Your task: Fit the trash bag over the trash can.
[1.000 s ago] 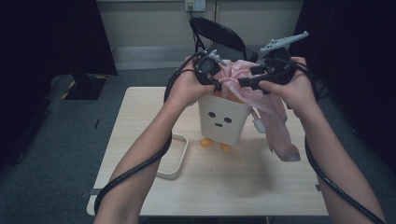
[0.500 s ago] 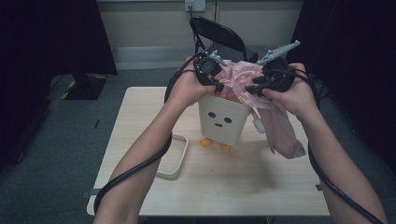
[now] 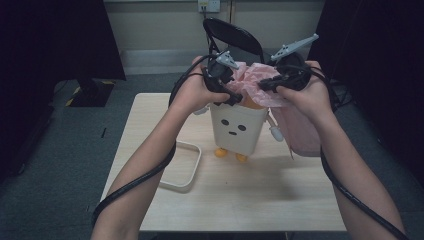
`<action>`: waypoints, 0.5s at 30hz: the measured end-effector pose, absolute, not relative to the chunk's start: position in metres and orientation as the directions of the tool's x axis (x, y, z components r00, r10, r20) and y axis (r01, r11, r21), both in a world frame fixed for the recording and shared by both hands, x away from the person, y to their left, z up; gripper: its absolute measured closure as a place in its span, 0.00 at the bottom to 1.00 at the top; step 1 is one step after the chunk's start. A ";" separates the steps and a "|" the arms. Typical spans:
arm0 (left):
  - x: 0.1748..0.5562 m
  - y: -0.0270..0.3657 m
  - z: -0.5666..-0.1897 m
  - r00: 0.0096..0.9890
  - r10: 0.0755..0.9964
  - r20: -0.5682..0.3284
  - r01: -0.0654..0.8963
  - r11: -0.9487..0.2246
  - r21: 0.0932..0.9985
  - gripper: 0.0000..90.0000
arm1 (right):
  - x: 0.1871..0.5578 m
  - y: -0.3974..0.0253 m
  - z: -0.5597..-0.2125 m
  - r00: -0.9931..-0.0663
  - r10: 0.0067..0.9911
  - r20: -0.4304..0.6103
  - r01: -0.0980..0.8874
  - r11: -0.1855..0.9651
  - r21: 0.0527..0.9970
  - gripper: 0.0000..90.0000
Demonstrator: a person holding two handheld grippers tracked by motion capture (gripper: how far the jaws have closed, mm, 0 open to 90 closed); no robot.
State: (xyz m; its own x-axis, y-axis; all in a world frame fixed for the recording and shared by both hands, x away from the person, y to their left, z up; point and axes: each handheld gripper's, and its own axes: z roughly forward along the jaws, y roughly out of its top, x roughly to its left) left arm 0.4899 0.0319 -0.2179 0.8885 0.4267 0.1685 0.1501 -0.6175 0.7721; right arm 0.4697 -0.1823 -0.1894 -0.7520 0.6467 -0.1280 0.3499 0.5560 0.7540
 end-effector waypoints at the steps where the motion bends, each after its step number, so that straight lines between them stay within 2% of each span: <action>1: 0.490 0.030 -0.220 0.891 0.422 0.166 0.149 -0.618 0.772 0.33 | 0.469 -0.179 -0.188 -0.761 0.639 -0.115 0.349 0.551 0.758 0.98; 4: 0.492 0.024 -0.224 0.896 0.417 0.153 0.150 -0.610 0.778 0.34 | 0.468 -0.168 -0.186 -0.772 0.624 -0.120 0.331 0.556 0.763 0.98; 5: 0.492 0.023 -0.225 0.899 0.417 0.137 0.164 -0.609 0.776 0.37 | 0.468 -0.165 -0.186 -0.780 0.615 -0.117 0.330 0.563 0.758 0.98; 7: 0.492 0.019 -0.229 0.910 0.393 0.129 0.168 -0.637 0.752 0.57 | 0.469 -0.161 -0.189 -0.788 0.605 -0.115 0.329 0.571 0.752 0.98; 9: 0.492 0.016 -0.231 0.914 0.390 0.108 0.189 -0.647 0.739 0.69 | 0.470 -0.160 -0.192 -0.788 0.607 -0.107 0.336 0.568 0.751 0.96; 10: 0.493 0.015 -0.232 0.914 0.399 0.074 0.219 -0.640 0.737 0.76 | 0.471 -0.162 -0.194 -0.790 0.607 -0.087 0.344 0.555 0.757 0.93; 12: 0.495 0.015 -0.232 0.918 0.394 0.053 0.229 -0.633 0.740 0.80 | 0.472 -0.166 -0.198 -0.793 0.608 -0.043 0.358 0.521 0.775 0.79; 13: 0.495 0.015 -0.232 0.916 0.397 0.049 0.235 -0.634 0.737 0.81 | 0.471 -0.169 -0.198 -0.779 0.625 -0.048 0.362 0.511 0.780 0.66; 15: 0.496 0.015 -0.231 0.915 0.403 0.030 0.253 -0.629 0.735 0.82 | 0.470 -0.175 -0.196 -0.766 0.641 -0.054 0.368 0.505 0.780 0.58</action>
State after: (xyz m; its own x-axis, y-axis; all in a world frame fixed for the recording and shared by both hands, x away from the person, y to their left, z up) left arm 0.4959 0.0146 -0.2310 0.9147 0.4031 0.0298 0.2532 -0.6290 0.7350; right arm 0.4698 -0.1750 -0.1962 -0.7655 0.6412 -0.0537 0.3683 0.5051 0.7805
